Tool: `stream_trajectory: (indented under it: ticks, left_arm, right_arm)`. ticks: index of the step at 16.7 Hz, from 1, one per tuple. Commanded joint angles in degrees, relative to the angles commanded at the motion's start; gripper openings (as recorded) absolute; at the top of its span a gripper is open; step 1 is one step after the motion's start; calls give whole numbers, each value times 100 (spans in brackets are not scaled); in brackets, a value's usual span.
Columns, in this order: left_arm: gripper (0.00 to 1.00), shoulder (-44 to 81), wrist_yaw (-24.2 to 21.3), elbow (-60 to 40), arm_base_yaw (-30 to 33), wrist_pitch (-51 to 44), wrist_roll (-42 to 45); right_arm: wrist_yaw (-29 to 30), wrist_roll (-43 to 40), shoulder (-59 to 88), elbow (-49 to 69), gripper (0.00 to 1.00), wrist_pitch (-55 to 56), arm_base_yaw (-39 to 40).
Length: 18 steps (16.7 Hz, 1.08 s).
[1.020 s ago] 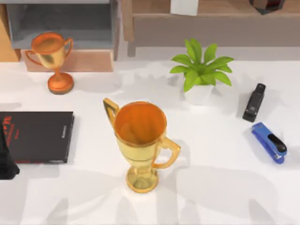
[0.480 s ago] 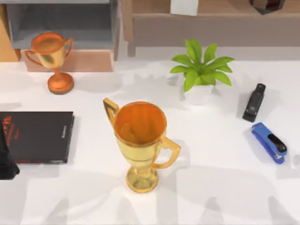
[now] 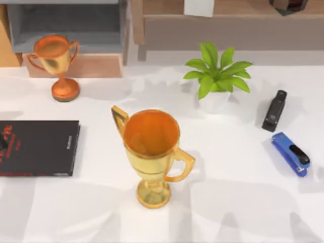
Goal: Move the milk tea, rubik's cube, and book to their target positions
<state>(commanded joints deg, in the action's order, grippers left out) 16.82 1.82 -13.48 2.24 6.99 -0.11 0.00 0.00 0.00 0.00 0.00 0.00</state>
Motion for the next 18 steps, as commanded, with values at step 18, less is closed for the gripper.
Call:
stream_trajectory:
  ticks: [18]
  left_arm:
    - [100, 8943, 760, -5614, 932, 2912, -47]
  right_arm:
    - [0, 0, 0, 0, 100, 0, 0]
